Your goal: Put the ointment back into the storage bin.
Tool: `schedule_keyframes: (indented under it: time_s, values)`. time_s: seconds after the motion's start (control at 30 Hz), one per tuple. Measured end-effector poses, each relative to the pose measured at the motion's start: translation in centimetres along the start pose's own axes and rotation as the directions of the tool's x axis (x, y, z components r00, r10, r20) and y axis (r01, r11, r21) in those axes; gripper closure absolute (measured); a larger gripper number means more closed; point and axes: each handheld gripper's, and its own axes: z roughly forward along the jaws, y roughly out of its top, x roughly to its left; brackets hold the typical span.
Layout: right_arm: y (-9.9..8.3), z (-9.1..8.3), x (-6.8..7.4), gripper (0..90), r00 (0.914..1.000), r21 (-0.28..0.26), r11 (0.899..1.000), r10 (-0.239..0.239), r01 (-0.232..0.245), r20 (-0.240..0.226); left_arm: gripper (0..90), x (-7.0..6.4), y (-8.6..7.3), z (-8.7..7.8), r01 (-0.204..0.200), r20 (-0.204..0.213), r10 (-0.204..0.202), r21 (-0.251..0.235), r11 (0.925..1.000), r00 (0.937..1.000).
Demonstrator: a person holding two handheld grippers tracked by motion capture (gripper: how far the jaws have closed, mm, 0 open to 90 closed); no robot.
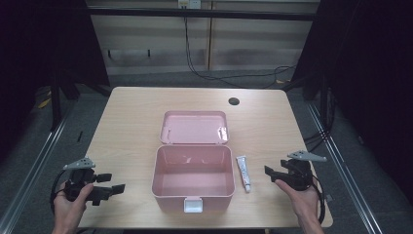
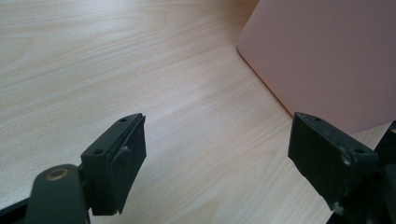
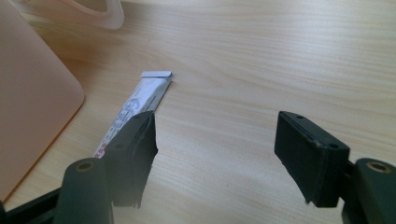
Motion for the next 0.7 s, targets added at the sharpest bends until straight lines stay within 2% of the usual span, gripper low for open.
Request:
schedule_keyframes:
  time_s: [0.07,0.17,0.23,0.4,0.47,0.5,0.57,0.63,0.7]
  values:
    - [0.0,-0.1,-0.1,29.8,0.9998,0.011,1.0,0.017,-0.017,-0.009,19.1,0.0,0.0,0.0,-0.001,-0.003,0.001,0.001,1.0,1.0]
    - [0.1,-0.3,-0.2,31.8,0.9974,0.042,0.998,0.05,-0.048,-0.051,19.1,0.0,0.0,0.1,-0.006,-0.002,0.006,0.005,1.0,1.0]
    - [0.4,-0.6,0.0,38.4,0.9974,0.054,0.998,0.036,-0.033,-0.062,19.0,0.0,0.0,0.0,-0.006,-0.002,0.006,0.009,0.9999,1.0]
    - [1.2,-1.2,0.0,40.8,0.9964,0.021,0.999,0.041,-0.039,-0.074,19.1,0.0,0.0,0.1,-0.003,0.001,0.003,0.004,1.0,1.0]
    - [1.4,-1.4,0.1,42.7,0.9979,0.029,0.999,0.03,-0.028,-0.058,19.1,0.0,0.0,0.1,-0.003,-0.003,0.003,0.006,1.0,1.0]
    - [1.5,-1.6,0.1,42.7,0.9975,0.03,0.999,0.029,-0.027,-0.064,19.0,0.0,0.0,0.1,-0.006,-0.001,0.006,0.007,1.0,1.0]
    - [1.9,-1.8,0.2,47.2,0.9985,0.056,0.998,0.025,-0.022,-0.05,19.1,-0.1,0.0,0.1,-0.006,0.003,0.006,0.006,1.0,1.0]
    - [2.1,-1.8,0.3,46.3,0.997,0.07,0.997,0.019,-0.014,-0.075,19.1,-0.1,0.0,0.1,-0.001,0.0,0.001,0.005,1.0,1.0]
    - [2.4,-1.9,0.6,48.4,0.9965,0.093,0.996,0.019,-0.011,-0.082,19.1,0.0,0.0,0.1,-0.005,0.003,0.005,0.009,1.0,1.0]
